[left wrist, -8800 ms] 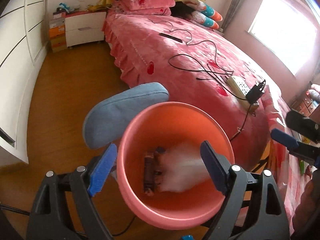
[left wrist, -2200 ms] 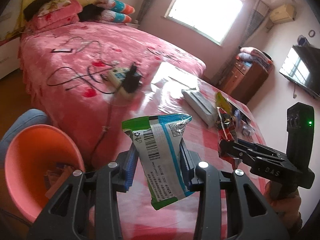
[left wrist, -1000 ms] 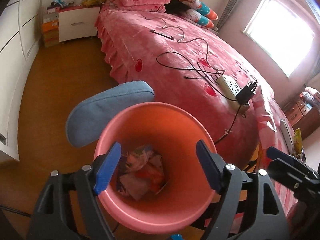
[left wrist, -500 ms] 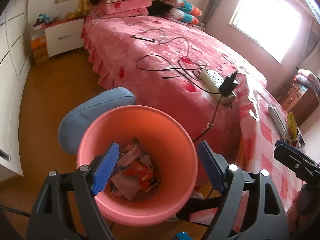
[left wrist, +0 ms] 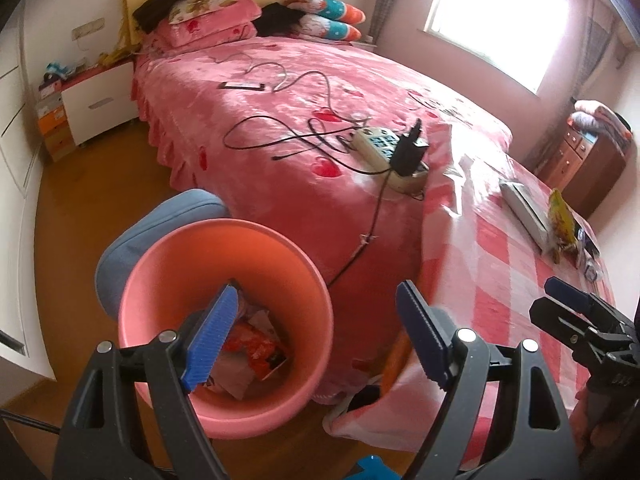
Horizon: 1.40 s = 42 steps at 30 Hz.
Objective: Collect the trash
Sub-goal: 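Return both grippers from the bucket to the table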
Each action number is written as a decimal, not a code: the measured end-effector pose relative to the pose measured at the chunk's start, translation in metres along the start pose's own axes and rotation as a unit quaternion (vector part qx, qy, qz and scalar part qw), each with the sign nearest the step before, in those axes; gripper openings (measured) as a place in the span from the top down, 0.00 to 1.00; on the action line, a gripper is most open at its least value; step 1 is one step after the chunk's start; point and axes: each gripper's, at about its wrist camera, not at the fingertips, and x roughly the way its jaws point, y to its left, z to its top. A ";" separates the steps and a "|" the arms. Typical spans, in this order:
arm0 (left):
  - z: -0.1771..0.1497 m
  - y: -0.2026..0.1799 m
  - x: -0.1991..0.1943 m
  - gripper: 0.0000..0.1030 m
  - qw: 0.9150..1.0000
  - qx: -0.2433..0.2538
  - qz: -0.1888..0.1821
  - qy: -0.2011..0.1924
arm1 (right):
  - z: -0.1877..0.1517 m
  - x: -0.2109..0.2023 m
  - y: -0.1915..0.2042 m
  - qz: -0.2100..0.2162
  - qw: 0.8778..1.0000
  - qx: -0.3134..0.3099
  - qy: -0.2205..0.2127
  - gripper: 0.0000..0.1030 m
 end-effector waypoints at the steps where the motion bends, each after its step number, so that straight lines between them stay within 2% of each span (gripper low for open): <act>1: 0.001 -0.003 0.000 0.20 1.000 0.003 -0.001 0.001 | -0.001 -0.003 -0.003 -0.002 1.000 0.000 -0.004 0.11; 23: -0.005 -0.093 -0.010 0.20 0.997 0.075 -0.022 0.005 | -0.024 -0.052 -0.069 -0.017 0.997 0.052 -0.046 0.11; 42: -0.005 -0.183 -0.015 0.20 0.987 0.151 -0.056 -0.003 | -0.035 -0.101 -0.138 -0.044 0.987 0.121 -0.092 0.11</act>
